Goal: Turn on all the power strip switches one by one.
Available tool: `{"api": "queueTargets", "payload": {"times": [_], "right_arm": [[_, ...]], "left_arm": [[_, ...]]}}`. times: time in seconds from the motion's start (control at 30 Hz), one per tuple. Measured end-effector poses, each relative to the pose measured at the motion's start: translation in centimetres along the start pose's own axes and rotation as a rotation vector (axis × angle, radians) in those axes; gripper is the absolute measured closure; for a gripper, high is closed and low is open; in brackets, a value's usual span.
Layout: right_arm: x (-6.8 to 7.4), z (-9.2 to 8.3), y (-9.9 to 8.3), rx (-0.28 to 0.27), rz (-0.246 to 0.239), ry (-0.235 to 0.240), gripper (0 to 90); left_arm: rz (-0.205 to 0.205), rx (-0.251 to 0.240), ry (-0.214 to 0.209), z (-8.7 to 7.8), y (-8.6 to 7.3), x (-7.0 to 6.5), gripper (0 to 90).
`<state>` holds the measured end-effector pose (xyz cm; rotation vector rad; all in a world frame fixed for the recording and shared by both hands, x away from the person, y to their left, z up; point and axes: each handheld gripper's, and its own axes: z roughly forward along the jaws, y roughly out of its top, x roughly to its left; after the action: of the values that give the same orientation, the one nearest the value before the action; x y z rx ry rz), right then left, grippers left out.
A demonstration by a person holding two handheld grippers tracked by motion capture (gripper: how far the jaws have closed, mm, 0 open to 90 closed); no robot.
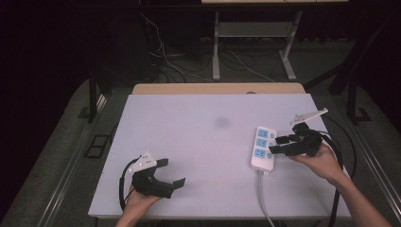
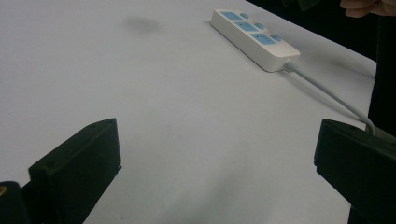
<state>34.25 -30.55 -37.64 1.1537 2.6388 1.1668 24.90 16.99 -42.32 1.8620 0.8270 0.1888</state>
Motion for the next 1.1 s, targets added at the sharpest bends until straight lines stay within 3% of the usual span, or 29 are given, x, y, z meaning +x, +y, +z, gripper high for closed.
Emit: {"api": "queueTargets", "payload": {"times": [0.23, 0.47, 0.7, 1.1], "right_arm": [[-0.5, 0.2, 0.0, 0.009, 0.037, -0.009, 74.8], [-0.9, 0.4, 0.0, 0.015, 0.096, -0.009, 89.9], [-1.0, 1.2, -0.3, 0.048, 0.117, 0.019, 90.0], [-1.0, 2.5, -1.4, 0.065, 0.111, 0.007, 90.0]], "left_arm": [[0.000, -0.004, 0.002, 0.0, 0.0, 0.0, 0.0], [0.002, -0.003, 0.003, 0.0, 0.0, 0.0, 0.0], [0.002, -0.003, 0.002, 0.0, 0.0, 0.0, 0.0], [0.002, -0.003, 0.002, 0.0, 0.0, 0.0, 0.0]]}}
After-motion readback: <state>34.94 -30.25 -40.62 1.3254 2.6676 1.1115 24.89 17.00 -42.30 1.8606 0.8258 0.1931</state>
